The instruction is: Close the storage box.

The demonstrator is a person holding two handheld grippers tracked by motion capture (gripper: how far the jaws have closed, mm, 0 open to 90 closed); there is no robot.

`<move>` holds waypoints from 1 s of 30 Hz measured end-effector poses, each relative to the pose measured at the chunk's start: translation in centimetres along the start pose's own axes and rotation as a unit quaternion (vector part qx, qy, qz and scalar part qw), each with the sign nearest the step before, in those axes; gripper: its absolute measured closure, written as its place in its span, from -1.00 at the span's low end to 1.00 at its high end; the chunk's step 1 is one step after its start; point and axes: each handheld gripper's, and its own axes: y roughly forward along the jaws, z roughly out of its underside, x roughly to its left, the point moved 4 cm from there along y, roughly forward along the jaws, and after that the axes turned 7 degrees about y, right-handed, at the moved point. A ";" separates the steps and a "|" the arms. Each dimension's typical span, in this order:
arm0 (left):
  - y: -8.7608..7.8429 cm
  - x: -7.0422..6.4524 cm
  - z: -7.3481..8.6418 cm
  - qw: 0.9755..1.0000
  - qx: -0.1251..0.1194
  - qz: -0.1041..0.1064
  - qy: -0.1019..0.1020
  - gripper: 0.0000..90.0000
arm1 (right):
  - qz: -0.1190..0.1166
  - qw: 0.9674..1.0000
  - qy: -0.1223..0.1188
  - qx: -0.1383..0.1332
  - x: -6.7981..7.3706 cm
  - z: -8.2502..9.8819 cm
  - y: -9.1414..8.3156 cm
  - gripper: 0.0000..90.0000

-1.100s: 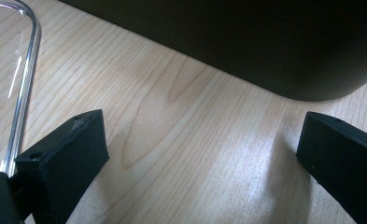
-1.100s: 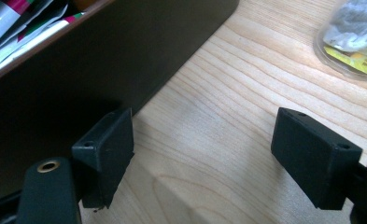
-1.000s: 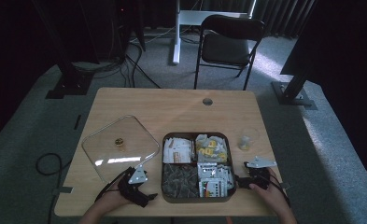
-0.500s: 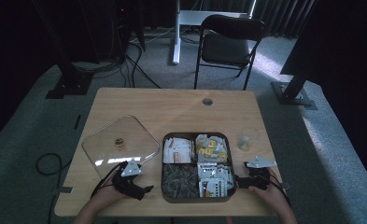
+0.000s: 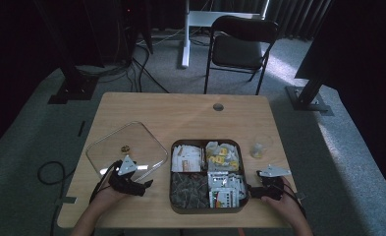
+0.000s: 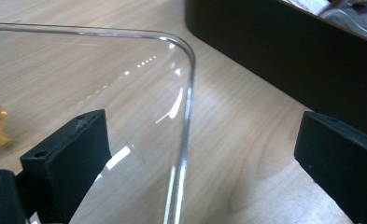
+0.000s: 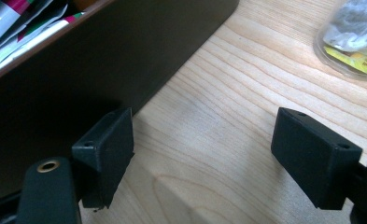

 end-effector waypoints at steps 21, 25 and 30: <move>-0.4 4.0 0.1 0.996 -0.014 -0.075 -0.040 -0.92 | 0.000 1.000 0.000 0.000 0.0 0.0 0.0 -0.55; -0.1 4.7 0.1 0.995 -0.015 -0.084 -0.053 -0.90 | 0.000 1.000 0.000 0.000 0.0 0.0 0.0 -0.55; 0.2 5.7 0.2 0.992 -0.017 -0.105 -0.067 -0.90 | 0.000 1.000 0.000 0.000 0.0 0.0 0.0 -0.55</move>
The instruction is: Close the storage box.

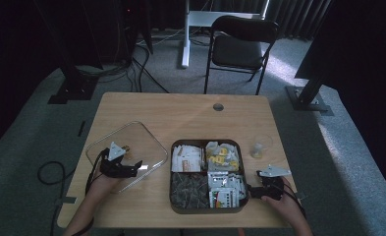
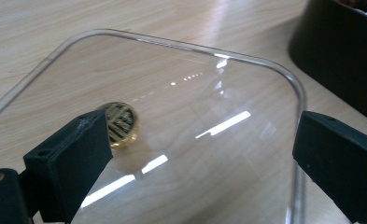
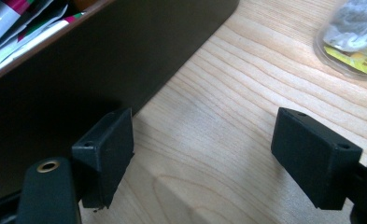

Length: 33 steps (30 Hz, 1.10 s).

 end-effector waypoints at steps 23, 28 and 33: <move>3.1 3.3 0.7 0.996 0.047 -0.058 -0.053 -0.65 | 0.000 1.000 0.000 0.000 0.0 0.0 0.0 -0.55; 3.5 3.5 0.9 0.995 0.066 -0.058 -0.050 -0.40 | 0.000 1.000 0.000 0.000 0.0 0.0 0.0 -0.55; 3.8 3.6 0.9 0.995 0.066 -0.054 -0.050 -0.19 | 0.000 1.000 0.000 0.000 0.0 0.0 0.0 -0.55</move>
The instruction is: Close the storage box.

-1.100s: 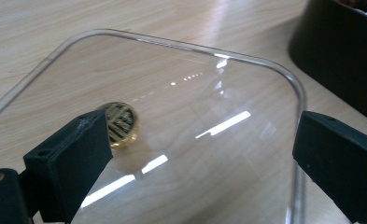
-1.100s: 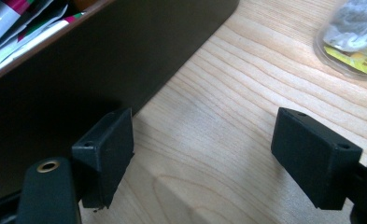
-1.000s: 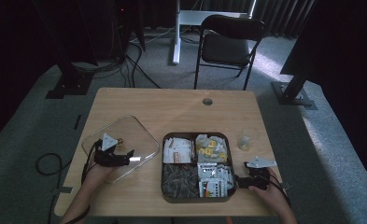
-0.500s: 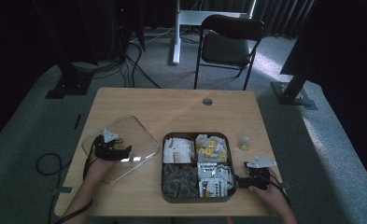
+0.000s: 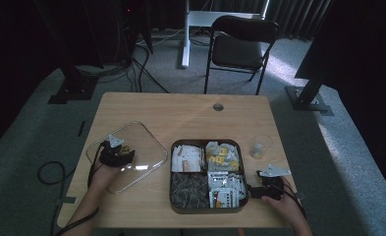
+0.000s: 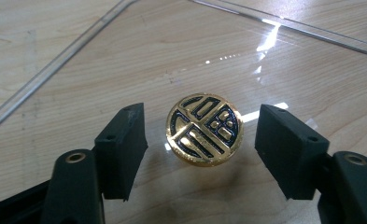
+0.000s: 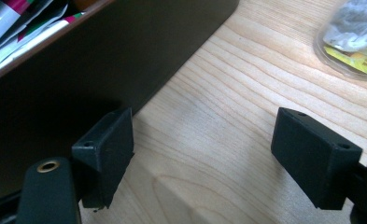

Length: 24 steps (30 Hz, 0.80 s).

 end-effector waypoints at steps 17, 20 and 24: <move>-0.3 -0.1 -0.3 1.000 0.005 0.007 -0.005 0.31 | 0.000 1.000 0.000 0.000 0.0 0.0 0.0 -0.55; -0.6 -0.1 -0.3 1.000 0.005 0.008 -0.004 0.31 | 0.000 1.000 0.000 0.000 0.0 0.0 0.0 -0.55; -1.3 0.2 -0.7 1.000 -0.005 0.009 -0.013 0.31 | 0.000 1.000 0.000 0.000 0.0 0.0 0.0 -0.55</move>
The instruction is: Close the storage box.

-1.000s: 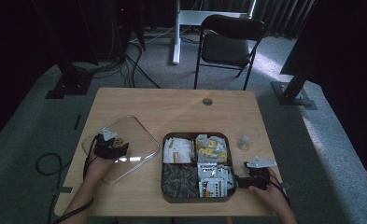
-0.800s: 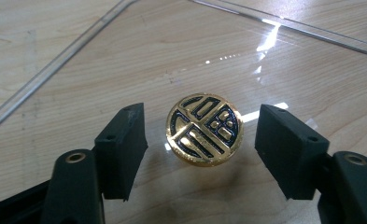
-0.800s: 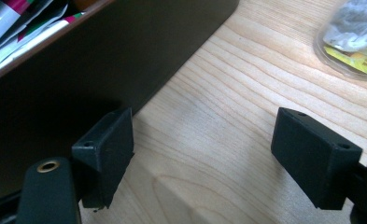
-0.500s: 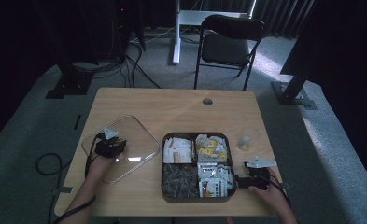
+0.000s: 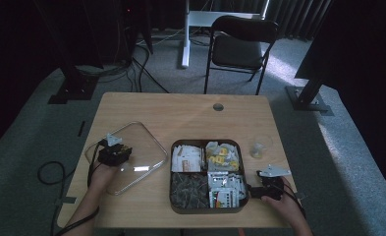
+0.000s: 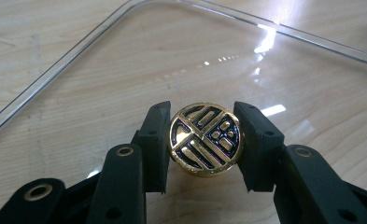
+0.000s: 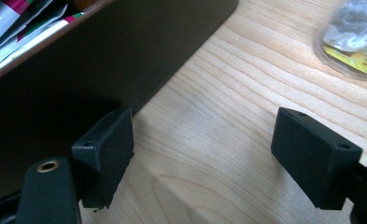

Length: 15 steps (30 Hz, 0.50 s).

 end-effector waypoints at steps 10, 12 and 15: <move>-2.1 0.0 -1.6 1.000 -0.017 0.002 0.002 0.31 | 0.000 1.000 0.000 0.000 0.0 0.0 0.0 -0.55; -2.6 -0.1 -2.1 1.000 -0.024 0.000 0.007 0.31 | 0.001 1.000 0.000 0.000 0.0 0.0 0.0 -0.55; -3.0 -0.3 -2.6 0.999 -0.026 0.000 0.018 0.31 | 0.001 1.000 0.000 0.000 0.0 0.0 0.0 -0.55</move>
